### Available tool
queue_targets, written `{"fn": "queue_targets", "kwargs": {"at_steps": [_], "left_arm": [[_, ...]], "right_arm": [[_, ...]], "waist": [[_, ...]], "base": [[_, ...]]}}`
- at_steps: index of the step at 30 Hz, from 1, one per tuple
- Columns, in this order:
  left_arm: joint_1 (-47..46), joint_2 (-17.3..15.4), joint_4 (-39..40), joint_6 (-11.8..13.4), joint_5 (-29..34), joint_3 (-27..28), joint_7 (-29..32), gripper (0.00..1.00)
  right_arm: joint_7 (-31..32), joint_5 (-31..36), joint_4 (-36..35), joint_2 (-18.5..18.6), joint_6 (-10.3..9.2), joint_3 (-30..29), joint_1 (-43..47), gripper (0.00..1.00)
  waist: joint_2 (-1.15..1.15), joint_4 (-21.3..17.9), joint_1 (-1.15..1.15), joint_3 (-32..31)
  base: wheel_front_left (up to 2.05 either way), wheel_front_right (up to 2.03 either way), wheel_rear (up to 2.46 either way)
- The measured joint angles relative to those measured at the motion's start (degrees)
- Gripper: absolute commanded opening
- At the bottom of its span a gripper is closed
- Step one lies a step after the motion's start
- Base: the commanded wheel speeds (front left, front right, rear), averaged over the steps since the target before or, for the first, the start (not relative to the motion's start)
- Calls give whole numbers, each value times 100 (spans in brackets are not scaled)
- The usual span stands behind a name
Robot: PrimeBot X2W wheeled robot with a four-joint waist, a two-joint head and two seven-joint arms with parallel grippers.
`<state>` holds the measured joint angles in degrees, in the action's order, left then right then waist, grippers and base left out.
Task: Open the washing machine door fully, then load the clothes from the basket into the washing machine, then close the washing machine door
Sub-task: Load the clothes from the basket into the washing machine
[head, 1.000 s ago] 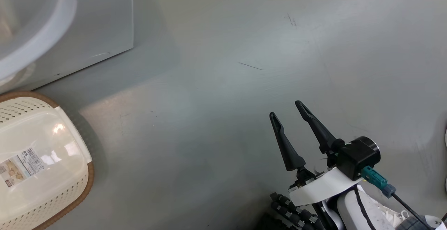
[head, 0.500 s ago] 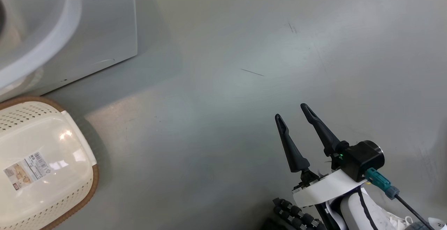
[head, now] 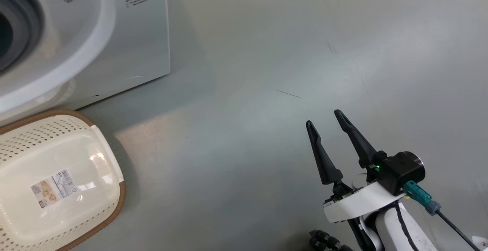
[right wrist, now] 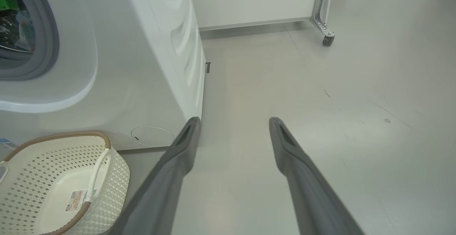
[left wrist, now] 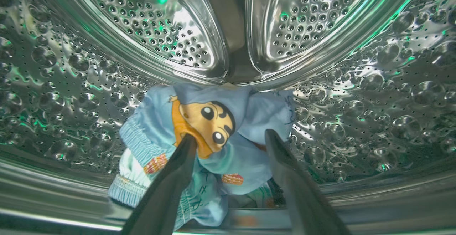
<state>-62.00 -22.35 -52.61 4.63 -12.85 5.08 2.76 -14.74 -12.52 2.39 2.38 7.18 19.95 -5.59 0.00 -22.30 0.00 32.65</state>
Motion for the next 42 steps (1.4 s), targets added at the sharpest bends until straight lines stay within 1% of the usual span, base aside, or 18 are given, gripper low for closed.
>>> {"fn": "queue_targets", "kwargs": {"at_steps": [7, 10, 11, 13, 14, 18, 26, 30, 34, 37, 39, 40, 42], "left_arm": [[324, 307, -235, -73, -132, 31, -446, 100], [467, 417, -279, -165, -186, 29, -572, 100], [570, 535, -322, -234, -268, 31, -694, 100], [665, 637, -367, -300, -289, 27, -820, 100], [665, 637, -367, -300, -289, 27, -820, 100], [878, 877, -422, -325, -338, 14, -1054, 100], [1341, 1276, -446, -498, -527, 66, -1495, 100], [1633, 1538, -439, -621, -739, 153, -1604, 100], [2015, 1759, -426, -810, -832, 192, -1653, 100], [2326, 1905, -383, -895, -856, 197, -1699, 100], [2537, 1965, -303, -920, -865, 193, -1703, 100], [2732, 1967, -207, -968, -875, 196, -1704, 100], [2931, 1962, -75, -981, -888, 178, -1704, 100]], "right_arm": [[0, 0, 34, 11, 0, -29, -113, 100], [0, 0, 58, 27, 0, -49, -113, 100], [0, 0, 71, 56, 0, -76, -116, 100], [0, 0, 79, 94, 0, -91, -121, 100], [0, 0, 79, 94, 0, -91, -121, 100], [0, 1, 118, 147, 0, -111, -122, 100], [0, 2, 191, 220, 0, -155, -120, 100], [0, 2, 250, 233, 0, -189, -96, 100], [0, 1, 299, 238, 0, -247, -49, 100], [0, 0, 344, 286, 0, -279, 92, 100], [0, 0, 360, 309, 0, -298, 182, 100], [0, -1, 363, 314, 0, -302, 246, 100], [0, -1, 363, 316, 0, -312, 294, 100]], "waist": [[0, 203, 0, -250], [0, 269, 0, -335], [0, 340, 0, -425], [0, 414, 0, -518], [0, 414, 0, -518], [0, 575, 0, -702], [0, 865, 0, -1112], [0, 980, 0, -1338], [0, 1081, 0, -1587], [0, 1155, 0, -1778], [0, 1206, 0, -1906], [0, 1256, 0, -2029], [0, 1305, 0, -2148]], "base": [[0, 0, 0], [0, 0, 0], [0, 0, 0], [0, 0, 0], [0, 0, 0], [0, 0, 0], [0, 0, 0], [0, 0, 0], [0, 0, 0], [0, 0, 0], [0, 0, 0], [0, 0, 0], [0, 0, 0]]}}
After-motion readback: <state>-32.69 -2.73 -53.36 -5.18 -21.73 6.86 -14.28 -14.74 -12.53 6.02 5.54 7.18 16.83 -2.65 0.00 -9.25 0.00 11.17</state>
